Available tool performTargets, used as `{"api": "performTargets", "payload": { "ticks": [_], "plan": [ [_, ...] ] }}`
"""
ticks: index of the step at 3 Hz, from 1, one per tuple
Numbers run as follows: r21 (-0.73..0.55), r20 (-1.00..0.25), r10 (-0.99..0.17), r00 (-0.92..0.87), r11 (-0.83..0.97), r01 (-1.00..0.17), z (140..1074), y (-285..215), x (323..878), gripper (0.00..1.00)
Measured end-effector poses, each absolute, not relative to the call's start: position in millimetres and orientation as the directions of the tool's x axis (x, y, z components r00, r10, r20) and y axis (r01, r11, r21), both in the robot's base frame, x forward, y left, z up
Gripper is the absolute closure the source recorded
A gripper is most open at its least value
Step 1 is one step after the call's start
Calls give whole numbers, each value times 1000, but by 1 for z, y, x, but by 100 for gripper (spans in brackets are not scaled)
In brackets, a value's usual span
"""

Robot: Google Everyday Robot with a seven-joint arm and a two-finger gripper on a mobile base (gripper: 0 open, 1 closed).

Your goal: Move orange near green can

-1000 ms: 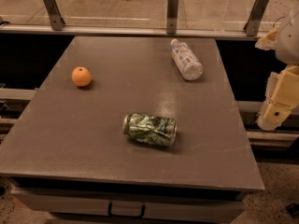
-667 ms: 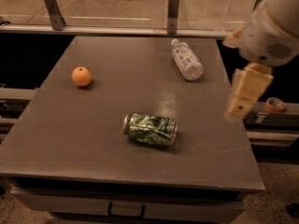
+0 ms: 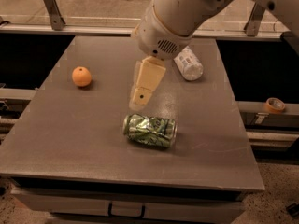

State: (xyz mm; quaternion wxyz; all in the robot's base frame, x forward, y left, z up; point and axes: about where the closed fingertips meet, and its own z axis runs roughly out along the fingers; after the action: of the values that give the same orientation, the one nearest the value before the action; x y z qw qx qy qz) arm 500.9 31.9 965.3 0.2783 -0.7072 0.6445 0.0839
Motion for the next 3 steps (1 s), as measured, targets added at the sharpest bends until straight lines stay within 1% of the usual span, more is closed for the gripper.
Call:
{"api": "performTargets", "payload": {
  "ticks": [1,2,3],
  "plan": [
    [-285,-477,-865,154,-14,-958,965,31,501,0],
    [-289,-516,-839,173,-19,-957,960,49,508,0],
    [-284,-578,-795,184,-15,-959,941,93,529,0]
  ]
}}
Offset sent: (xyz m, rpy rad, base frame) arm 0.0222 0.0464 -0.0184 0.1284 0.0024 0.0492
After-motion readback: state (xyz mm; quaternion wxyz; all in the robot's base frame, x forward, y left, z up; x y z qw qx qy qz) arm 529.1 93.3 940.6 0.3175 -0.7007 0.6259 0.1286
